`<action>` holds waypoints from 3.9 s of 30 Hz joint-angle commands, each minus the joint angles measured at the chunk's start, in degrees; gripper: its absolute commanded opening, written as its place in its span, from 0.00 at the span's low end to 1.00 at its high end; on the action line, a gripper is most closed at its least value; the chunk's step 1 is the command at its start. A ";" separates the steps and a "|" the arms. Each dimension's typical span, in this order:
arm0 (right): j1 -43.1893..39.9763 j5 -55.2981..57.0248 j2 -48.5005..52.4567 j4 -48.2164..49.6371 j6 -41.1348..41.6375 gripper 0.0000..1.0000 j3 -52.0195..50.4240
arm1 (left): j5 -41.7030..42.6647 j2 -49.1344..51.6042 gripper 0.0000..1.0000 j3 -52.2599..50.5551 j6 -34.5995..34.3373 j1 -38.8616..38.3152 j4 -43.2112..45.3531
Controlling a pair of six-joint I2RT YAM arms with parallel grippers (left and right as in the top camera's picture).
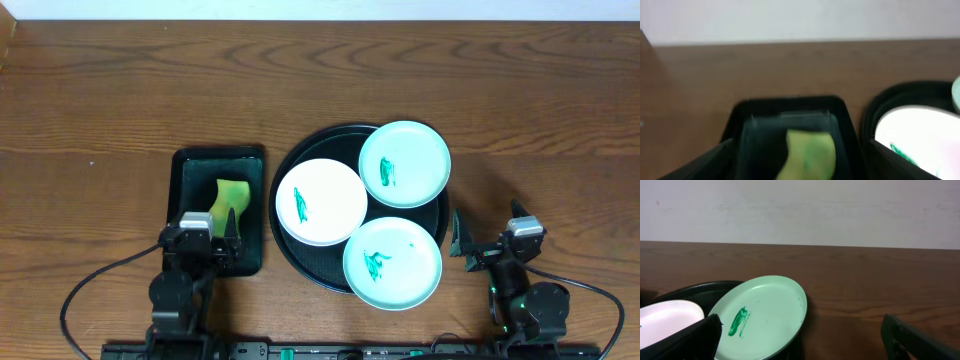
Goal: Clean dirty plates on tray and stack at the side
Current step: 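Move the left gripper over the yellow-green sponge in the black tray, then reach the right gripper over the plates on the round tray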
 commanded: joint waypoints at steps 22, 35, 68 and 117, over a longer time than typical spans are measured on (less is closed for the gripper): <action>0.33 0.28 0.13 -0.24 0.28 0.99 -0.07 | 1.73 69.16 0.81 55.65 -9.40 -0.28 -39.28; 0.33 0.31 0.13 0.15 0.28 0.99 -0.07 | 9.62 72.65 0.81 57.05 -9.46 -0.28 -40.74; 11.98 -13.18 84.48 -64.22 -5.40 0.99 78.18 | 9.79 72.65 0.81 56.96 -9.44 -0.28 -40.48; 34.10 -3.08 106.07 -59.69 27.30 0.99 84.26 | 3.15 88.32 0.58 56.30 -8.55 0.04 -35.50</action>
